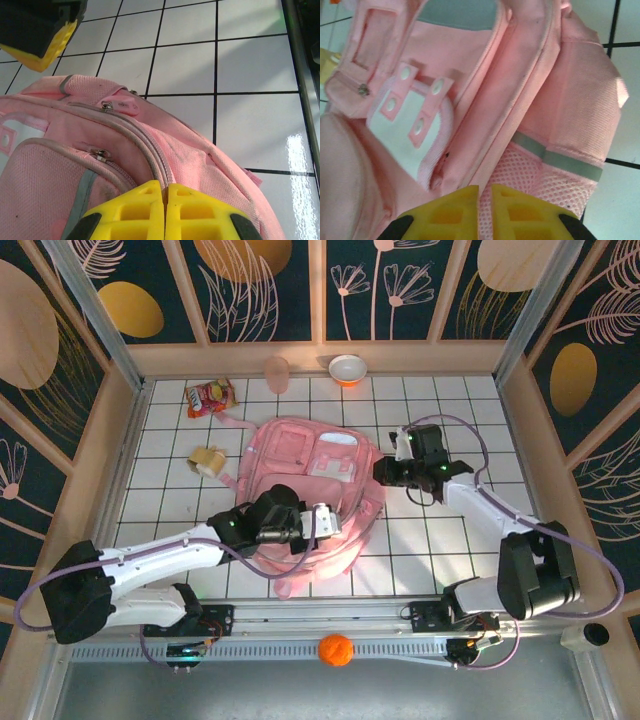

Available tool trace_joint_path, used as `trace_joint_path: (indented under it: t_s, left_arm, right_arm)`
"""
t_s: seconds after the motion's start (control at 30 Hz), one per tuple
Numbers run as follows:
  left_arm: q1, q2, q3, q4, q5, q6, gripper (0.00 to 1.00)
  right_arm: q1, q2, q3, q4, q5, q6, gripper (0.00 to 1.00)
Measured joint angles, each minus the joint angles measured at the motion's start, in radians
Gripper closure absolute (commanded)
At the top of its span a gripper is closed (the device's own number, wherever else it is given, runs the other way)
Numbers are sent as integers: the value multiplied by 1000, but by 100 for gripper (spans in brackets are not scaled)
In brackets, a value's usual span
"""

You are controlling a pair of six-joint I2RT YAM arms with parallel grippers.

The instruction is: Pack books, pencil case, and school supplies into a backpack

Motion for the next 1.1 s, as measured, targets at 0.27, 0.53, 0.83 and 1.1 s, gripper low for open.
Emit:
trace_joint_path:
  t_s: [0.27,0.53,0.83,1.1]
  left_arm:
    - [94,-146,-108,70,70,-81,100]
    - [108,-177,-127,98,80,-92,100]
    - [109,-177,-128,105,84,-98,100]
    - [114,-177,-128,111,98,-98,100]
  right_arm:
    - [6,-355,-166,44,-154,-311,52]
    - [64,-330,-176,-41,-236,-755,54]
    - [166,-195,-186,39,-195,-822,57]
    - [166,-121,-187,128,-193,-799,71]
